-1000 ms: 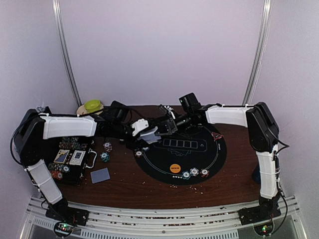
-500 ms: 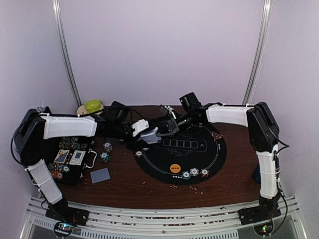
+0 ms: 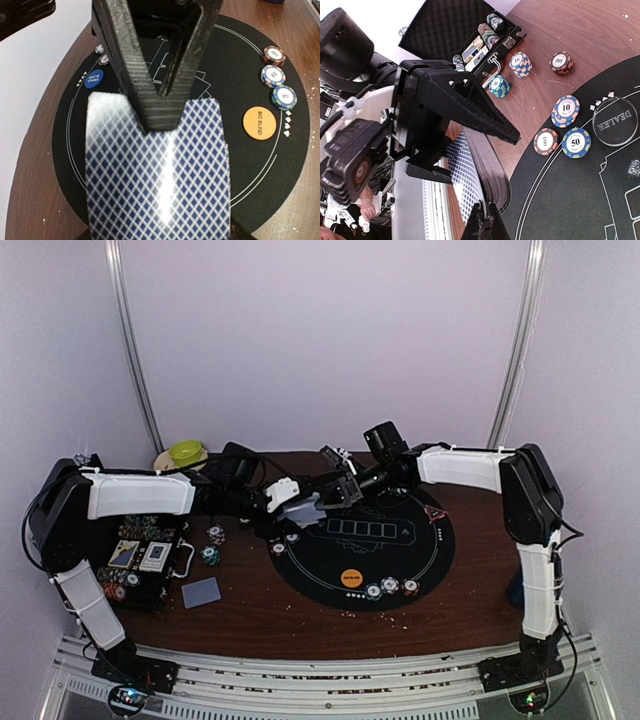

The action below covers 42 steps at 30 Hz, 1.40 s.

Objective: Distribute texas hold em gaming equipment
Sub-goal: Distribute the poker card in the small blind area.

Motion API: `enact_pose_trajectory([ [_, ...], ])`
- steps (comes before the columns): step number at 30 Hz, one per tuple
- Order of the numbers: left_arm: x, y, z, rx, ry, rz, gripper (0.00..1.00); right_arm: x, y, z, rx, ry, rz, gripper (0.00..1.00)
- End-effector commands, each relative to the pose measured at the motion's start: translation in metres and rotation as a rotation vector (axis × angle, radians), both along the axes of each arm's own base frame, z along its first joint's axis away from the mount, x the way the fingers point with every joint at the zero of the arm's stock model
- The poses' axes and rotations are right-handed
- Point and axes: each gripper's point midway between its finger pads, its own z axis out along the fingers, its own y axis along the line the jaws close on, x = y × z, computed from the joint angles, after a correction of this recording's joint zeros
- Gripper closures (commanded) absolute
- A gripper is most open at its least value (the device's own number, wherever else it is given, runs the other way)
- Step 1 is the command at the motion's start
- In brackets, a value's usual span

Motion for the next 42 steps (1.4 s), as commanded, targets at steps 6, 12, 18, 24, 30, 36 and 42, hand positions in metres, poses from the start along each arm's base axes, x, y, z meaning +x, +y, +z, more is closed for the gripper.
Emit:
enact_pose_trajectory([
  [6, 0.012, -0.004, 0.01, -0.026, -0.044, 0.021, 0.97, 0.019, -0.028, 0.053, 0.1, -0.099, -0.056, 1.0],
  [12, 0.016, -0.002, 0.011, -0.027, -0.053, 0.043, 0.97, 0.022, -0.042, 0.056, 0.1, -0.119, -0.088, 1.0],
  [18, 0.023, 0.002, 0.011, -0.021, -0.072, 0.079, 0.98, 0.039, -0.06, 0.064, 0.119, -0.123, -0.188, 1.0],
  [24, 0.03, 0.006, 0.011, -0.016, -0.084, 0.109, 0.98, 0.07, -0.078, 0.069, 0.146, -0.115, -0.345, 1.0],
  [30, 0.032, 0.007, 0.008, -0.004, -0.085, 0.116, 0.98, 0.102, -0.092, 0.061, 0.08, -0.121, -0.5, 1.0],
  [36, 0.035, 0.007, 0.002, 0.016, -0.074, 0.121, 0.98, 0.136, -0.113, 0.048, -0.018, -0.157, -0.652, 1.0],
  [42, 0.037, 0.009, 0.003, 0.029, -0.08, 0.13, 0.98, 0.159, -0.128, 0.031, -0.088, -0.165, -0.746, 1.0],
])
